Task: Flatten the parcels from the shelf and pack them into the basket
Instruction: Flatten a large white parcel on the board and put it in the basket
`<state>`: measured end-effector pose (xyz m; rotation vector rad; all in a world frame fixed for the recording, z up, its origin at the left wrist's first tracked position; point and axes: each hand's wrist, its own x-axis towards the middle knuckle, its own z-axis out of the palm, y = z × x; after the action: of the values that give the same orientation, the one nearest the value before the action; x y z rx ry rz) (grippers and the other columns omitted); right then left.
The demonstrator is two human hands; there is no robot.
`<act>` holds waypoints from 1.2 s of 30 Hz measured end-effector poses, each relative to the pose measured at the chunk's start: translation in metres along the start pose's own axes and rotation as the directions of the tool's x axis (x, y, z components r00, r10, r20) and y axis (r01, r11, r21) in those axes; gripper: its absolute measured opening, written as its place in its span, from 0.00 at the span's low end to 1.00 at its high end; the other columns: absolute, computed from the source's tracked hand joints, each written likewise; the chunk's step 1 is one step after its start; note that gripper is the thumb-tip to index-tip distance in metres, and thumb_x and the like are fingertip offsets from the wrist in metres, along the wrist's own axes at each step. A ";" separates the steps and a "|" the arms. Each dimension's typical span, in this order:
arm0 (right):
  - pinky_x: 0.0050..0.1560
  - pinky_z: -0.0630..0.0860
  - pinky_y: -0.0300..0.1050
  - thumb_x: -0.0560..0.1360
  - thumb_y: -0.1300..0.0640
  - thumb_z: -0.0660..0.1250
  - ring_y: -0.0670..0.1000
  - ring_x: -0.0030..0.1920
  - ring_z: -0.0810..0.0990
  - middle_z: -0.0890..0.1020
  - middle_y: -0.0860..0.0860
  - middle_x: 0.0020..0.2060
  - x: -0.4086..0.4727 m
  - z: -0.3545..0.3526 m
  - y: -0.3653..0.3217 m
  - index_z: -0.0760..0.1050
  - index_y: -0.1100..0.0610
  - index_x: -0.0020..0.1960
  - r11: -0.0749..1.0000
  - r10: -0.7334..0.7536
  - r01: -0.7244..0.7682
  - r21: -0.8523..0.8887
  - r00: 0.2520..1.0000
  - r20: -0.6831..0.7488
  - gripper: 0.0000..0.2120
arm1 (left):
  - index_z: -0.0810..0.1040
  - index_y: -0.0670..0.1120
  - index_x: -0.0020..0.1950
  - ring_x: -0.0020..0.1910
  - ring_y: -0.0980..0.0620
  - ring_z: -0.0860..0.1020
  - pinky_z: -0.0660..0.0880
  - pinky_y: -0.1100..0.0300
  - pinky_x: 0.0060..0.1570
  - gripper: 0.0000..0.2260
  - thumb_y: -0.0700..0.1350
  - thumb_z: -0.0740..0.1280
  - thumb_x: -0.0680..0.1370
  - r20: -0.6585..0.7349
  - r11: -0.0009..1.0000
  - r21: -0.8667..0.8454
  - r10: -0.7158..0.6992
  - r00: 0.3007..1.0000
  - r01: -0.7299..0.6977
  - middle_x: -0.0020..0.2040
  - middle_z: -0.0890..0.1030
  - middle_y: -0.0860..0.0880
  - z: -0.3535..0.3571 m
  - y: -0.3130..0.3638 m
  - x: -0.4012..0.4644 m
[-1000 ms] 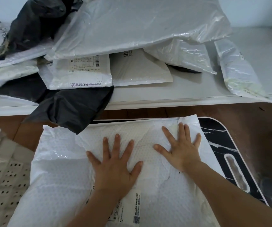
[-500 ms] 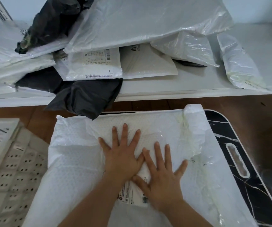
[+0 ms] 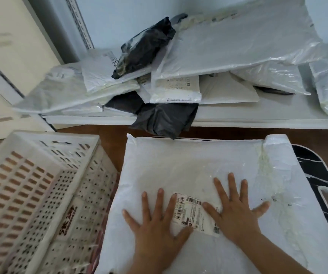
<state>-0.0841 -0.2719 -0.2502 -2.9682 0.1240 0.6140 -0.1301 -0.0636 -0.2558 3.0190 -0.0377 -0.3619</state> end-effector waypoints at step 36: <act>0.70 0.46 0.72 0.78 0.31 0.41 0.62 0.78 0.45 0.48 0.56 0.79 -0.066 0.029 0.045 0.48 0.47 0.79 0.996 0.074 -0.087 -0.029 0.947 -0.311 0.34 | 0.75 0.52 0.64 0.69 0.37 0.67 0.46 0.25 0.66 0.30 0.68 0.47 0.75 -0.069 0.991 0.065 0.120 0.990 -0.116 0.64 0.76 0.46 -0.016 0.002 0.025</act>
<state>-0.1607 -0.3086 -0.2546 -3.0914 0.2619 0.1527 -0.1020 -0.0648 -0.2456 3.0686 -0.2246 -0.2435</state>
